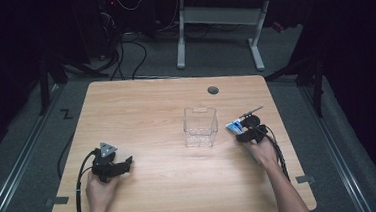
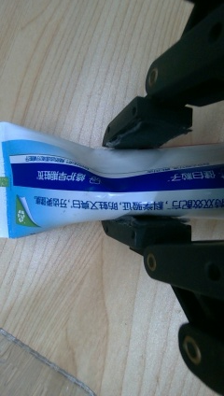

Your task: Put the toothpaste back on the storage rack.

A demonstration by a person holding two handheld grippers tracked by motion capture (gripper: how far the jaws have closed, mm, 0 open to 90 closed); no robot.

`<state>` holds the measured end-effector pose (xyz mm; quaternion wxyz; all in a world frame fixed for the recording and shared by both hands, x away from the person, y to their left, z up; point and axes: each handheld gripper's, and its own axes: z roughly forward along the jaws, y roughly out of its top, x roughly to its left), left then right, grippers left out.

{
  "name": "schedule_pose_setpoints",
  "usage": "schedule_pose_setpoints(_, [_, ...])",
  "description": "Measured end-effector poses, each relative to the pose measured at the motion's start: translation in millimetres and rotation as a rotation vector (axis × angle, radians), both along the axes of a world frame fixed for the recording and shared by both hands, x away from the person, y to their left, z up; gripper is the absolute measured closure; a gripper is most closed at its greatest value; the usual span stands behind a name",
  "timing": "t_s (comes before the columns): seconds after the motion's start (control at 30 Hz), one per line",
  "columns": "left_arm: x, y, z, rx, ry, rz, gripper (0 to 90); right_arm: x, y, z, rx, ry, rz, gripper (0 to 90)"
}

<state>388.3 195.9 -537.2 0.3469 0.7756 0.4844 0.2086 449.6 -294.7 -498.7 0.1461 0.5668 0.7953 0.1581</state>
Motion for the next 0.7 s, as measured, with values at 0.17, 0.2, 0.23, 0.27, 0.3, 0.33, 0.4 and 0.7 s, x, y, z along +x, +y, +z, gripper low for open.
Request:
schedule_pose_setpoints(0.17, [0.0, 0.0, 0.0, 0.0, 0.0, 0.0, 25.0, 0.1, -1.7, 1.7, 0.004, 0.002, -0.002, 64.0])
schedule_pose_setpoints(0.2, [0.0, 0.0, 0.0, 0.0, 0.0, 0.0, 25.0, 0.1, -1.4, 1.9, 0.005, -0.001, -0.001, 64.8])
schedule_pose_setpoints(0.23, [0.0, 0.0, 0.0, 0.0, 0.0, 0.0, 25.0, 0.0, -0.8, 2.3, 0.001, -0.001, 0.003, 65.4])
schedule_pose_setpoints(0.27, [0.0, 0.0, 0.0, 0.0, 0.0, 0.0, 25.0, 0.0, -0.6, 2.6, -0.007, -0.001, 0.008, 66.6])
schedule_pose_setpoints(0.3, [0.0, -0.1, 0.0, 0.001, 0.0, 0.0, 25.0, -0.1, -0.4, 2.8, -0.009, -0.004, 0.011, 68.4])
schedule_pose_setpoints(0.33, [0.0, -0.1, 0.0, 0.0, 0.0, 0.001, 25.0, -0.8, 0.2, 4.0, -0.007, -0.007, 0.012, 69.4])
schedule_pose_setpoints(0.4, [0.0, -0.1, 0.0, 0.001, 0.0, 0.001, 25.0, -1.3, 0.0, 4.7, -0.005, -0.009, 0.011, 70.1])
schedule_pose_setpoints(0.7, [0.0, -0.1, 0.0, 0.001, 0.0, 0.001, 25.0, -2.3, -3.0, 7.3, 0.011, -0.012, 0.023, 72.1])
